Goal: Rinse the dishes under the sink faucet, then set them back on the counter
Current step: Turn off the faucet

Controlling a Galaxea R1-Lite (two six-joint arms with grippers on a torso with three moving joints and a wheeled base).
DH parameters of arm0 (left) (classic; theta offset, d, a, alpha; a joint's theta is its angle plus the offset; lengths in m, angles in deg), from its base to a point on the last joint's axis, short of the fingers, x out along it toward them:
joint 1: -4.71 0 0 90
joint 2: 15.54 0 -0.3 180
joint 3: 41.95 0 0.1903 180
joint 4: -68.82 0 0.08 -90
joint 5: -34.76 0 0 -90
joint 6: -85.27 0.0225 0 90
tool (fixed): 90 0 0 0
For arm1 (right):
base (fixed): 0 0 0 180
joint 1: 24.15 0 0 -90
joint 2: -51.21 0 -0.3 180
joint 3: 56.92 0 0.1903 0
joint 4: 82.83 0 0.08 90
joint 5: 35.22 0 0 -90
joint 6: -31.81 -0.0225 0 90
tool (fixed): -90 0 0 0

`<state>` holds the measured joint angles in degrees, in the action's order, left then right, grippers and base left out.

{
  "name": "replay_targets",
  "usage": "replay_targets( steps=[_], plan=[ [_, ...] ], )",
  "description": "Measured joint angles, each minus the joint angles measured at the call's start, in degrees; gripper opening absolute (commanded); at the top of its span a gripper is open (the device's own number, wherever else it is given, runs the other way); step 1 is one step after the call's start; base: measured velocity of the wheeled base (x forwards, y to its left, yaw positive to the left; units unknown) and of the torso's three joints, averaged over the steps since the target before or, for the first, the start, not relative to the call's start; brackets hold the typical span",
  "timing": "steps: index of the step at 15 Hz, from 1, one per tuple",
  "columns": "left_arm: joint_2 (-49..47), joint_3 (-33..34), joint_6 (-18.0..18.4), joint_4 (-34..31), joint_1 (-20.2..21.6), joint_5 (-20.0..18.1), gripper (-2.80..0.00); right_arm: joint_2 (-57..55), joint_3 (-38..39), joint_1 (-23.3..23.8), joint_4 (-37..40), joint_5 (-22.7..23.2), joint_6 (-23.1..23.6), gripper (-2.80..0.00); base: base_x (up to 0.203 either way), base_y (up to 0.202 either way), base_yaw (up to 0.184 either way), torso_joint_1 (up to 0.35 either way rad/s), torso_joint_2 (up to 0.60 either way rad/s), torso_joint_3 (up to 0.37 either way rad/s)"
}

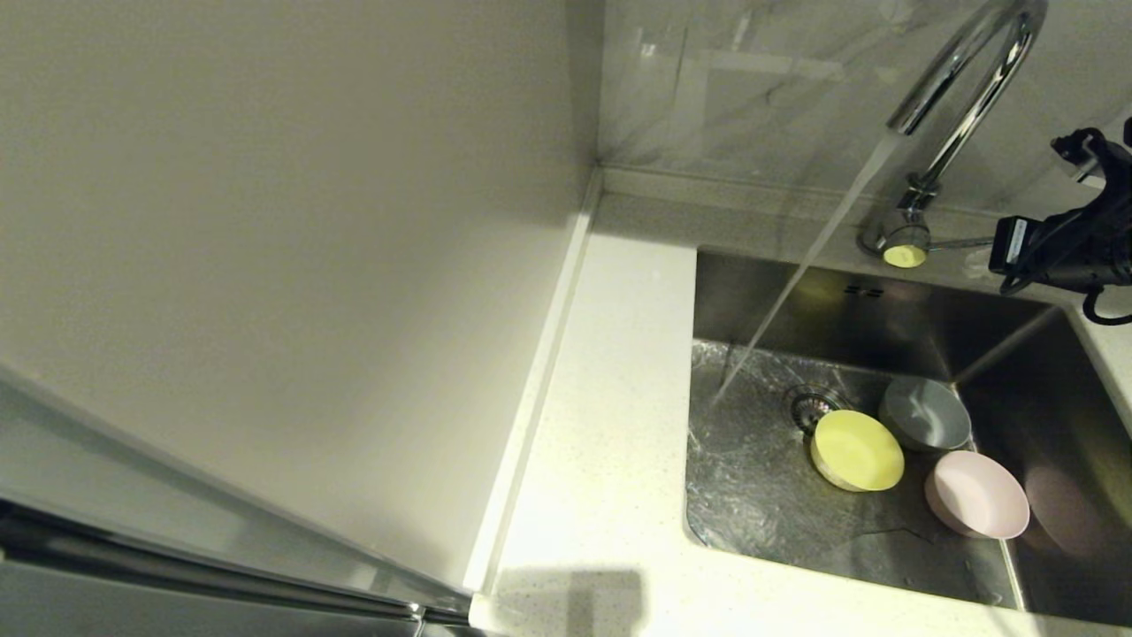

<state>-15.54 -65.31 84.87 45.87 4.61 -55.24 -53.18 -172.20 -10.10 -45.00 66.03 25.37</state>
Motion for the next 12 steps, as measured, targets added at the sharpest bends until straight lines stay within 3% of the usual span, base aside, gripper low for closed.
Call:
replay_targets(
  steps=[5, 12],
  plan=[
    [0.0, 0.0, 0.0, 0.0, 0.0, 0.0, -2.80, -0.2, 1.3, -0.2, -0.1, -2.3, 3.6, -2.80, 0.000, 0.000, 0.000, 0.000, 0.00, 0.000],
    [0.0, 0.0, 0.0, 0.0, 0.0, 0.0, -2.80, -1.0, 3.6, -2.5, -6.6, -5.5, 3.8, -2.80, 0.000, 0.000, 0.000, 0.000, 0.00, 0.000]
  ],
)
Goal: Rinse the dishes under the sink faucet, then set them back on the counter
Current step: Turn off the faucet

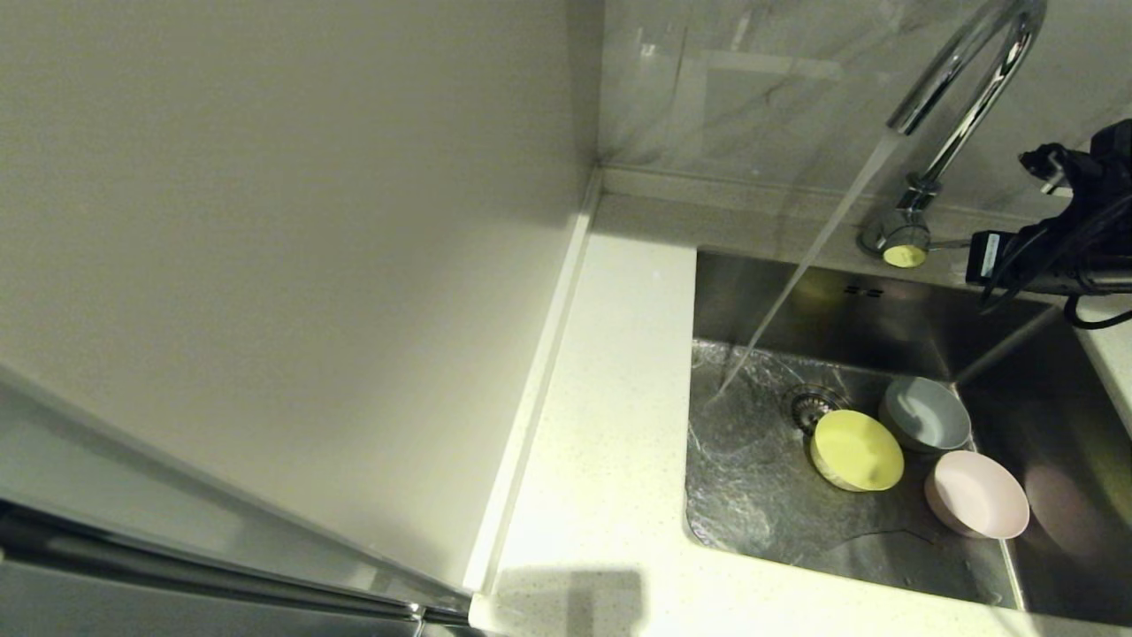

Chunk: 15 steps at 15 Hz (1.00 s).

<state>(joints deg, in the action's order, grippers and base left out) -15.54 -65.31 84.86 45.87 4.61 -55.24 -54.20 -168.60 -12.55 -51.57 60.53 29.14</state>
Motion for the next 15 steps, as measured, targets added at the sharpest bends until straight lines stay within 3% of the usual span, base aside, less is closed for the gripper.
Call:
replay_targets(
  steps=[15],
  plan=[
    [0.0, 0.0, 0.0, 0.0, 0.0, 0.0, -2.80, -4.4, -1.4, -2.5, -13.7, -5.3, 1.3, -2.80, 0.000, 0.000, 0.000, 0.000, 0.00, 0.000]
  ],
)
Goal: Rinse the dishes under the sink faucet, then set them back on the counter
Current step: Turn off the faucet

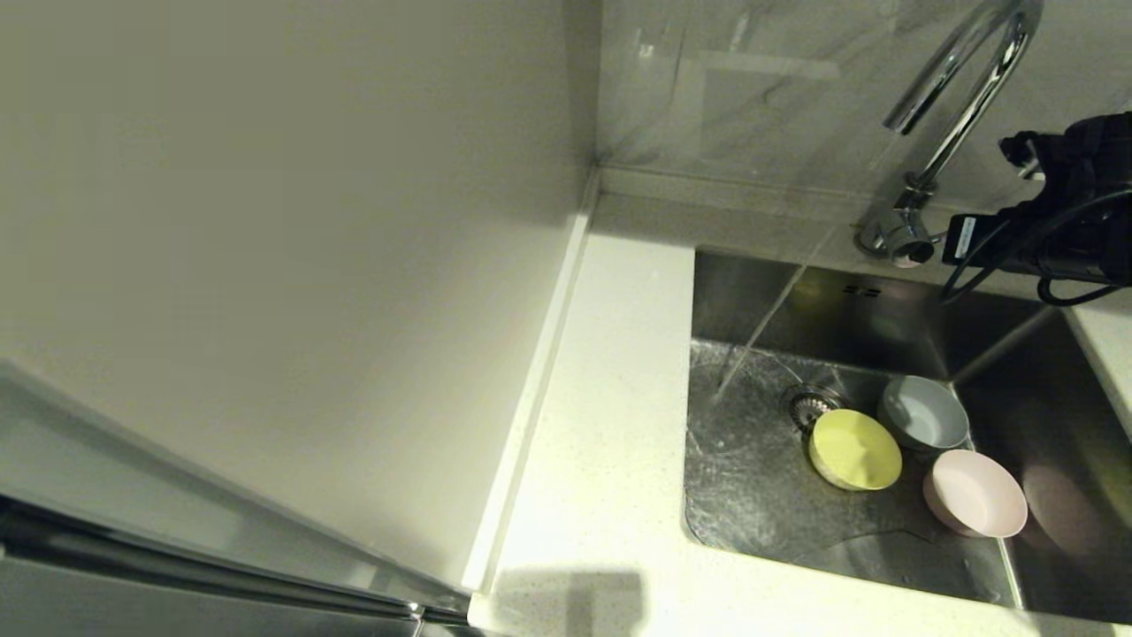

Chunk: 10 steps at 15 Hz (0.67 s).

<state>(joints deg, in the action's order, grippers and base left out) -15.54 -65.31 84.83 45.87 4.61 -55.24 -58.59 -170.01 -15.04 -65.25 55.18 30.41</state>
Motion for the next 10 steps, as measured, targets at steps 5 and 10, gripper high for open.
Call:
replay_targets(
  steps=[5, 10],
  plan=[
    [0.0, 0.0, 0.0, 0.0, 0.0, 0.0, -2.80, -1.4, -1.4, -1.0, -2.9, 0.0, 0.0, -2.80, 0.000, 0.000, 0.000, 0.000, 0.00, 0.000],
    [0.0, 0.0, 0.0, 0.0, 0.0, 0.0, -2.80, 0.2, 0.5, -1.1, -4.0, 0.5, 0.0, -2.80, 0.000, 0.000, 0.000, 0.000, 0.00, 0.000]
  ],
)
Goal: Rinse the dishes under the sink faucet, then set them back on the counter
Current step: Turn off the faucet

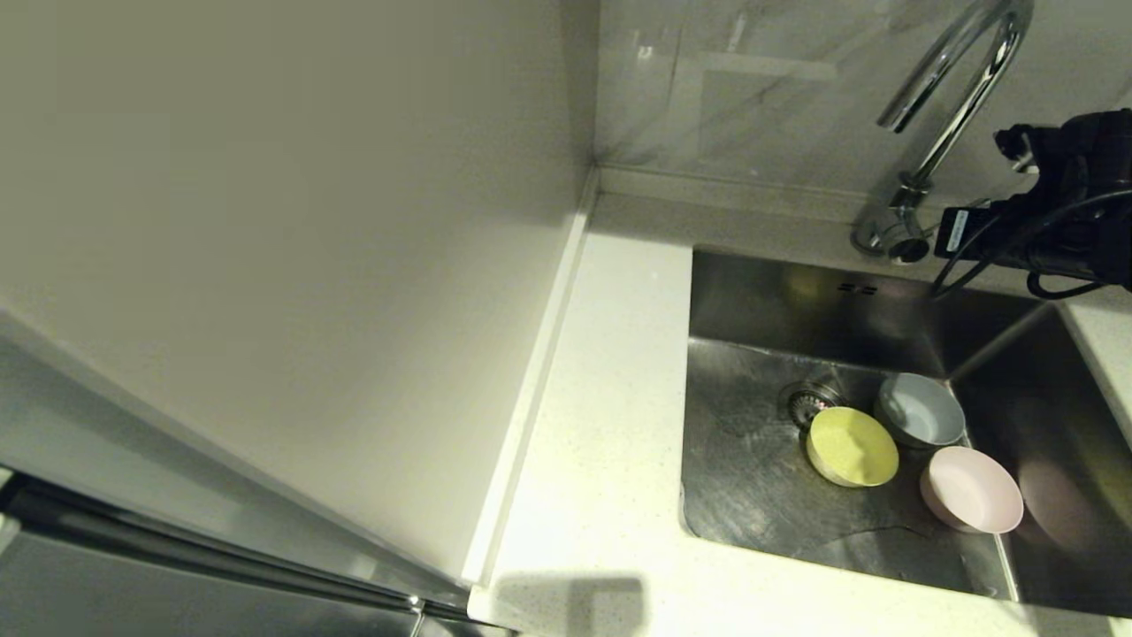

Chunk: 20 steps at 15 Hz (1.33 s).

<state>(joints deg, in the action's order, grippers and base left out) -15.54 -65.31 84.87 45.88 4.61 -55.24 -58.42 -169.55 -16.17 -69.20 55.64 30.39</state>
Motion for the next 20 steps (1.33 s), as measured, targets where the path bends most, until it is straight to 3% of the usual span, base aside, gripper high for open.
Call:
replay_targets(
  steps=[3, 6, 11, 15, 18, 20],
  plan=[
    [0.0, 0.0, 0.0, 0.0, 0.0, 0.0, -2.80, 3.5, 4.1, 0.1, 0.6, 1.0, 0.0, -2.80, 0.000, 0.000, 0.000, 0.000, 0.00, 0.000],
    [0.0, 0.0, 0.0, 0.0, 0.0, 0.0, -2.80, 8.9, 9.5, 0.5, 9.4, 1.5, 0.0, -2.80, 0.000, 0.000, 0.000, 0.000, 0.00, 0.000],
    [0.0, 0.0, 0.0, 0.0, 0.0, 0.0, -2.80, 19.1, 13.4, 4.1, 38.5, 4.8, 0.3, -2.80, 0.000, 0.000, 0.000, 0.000, 0.00, 0.000],
    [0.0, 0.0, 0.0, 0.0, 0.0, 0.0, -2.80, 24.8, 9.9, 5.9, 66.7, 5.8, 3.8, -2.80, 0.000, 0.000, 0.000, 0.000, 0.00, 0.000],
    [0.0, 0.0, 0.0, 0.0, 0.0, 0.0, -2.80, 26.7, 6.3, 6.0, 83.0, 2.1, 4.5, -2.80, 0.000, 0.000, 0.000, 0.000, 0.00, 0.000],
    [0.0, 0.0, 0.0, 0.0, 0.0, 0.0, -2.80, 27.3, 5.9, 5.9, 85.3, -3.4, 4.6, -2.80, 0.000, 0.000, 0.000, 0.000, 0.00, 0.000]
  ],
)
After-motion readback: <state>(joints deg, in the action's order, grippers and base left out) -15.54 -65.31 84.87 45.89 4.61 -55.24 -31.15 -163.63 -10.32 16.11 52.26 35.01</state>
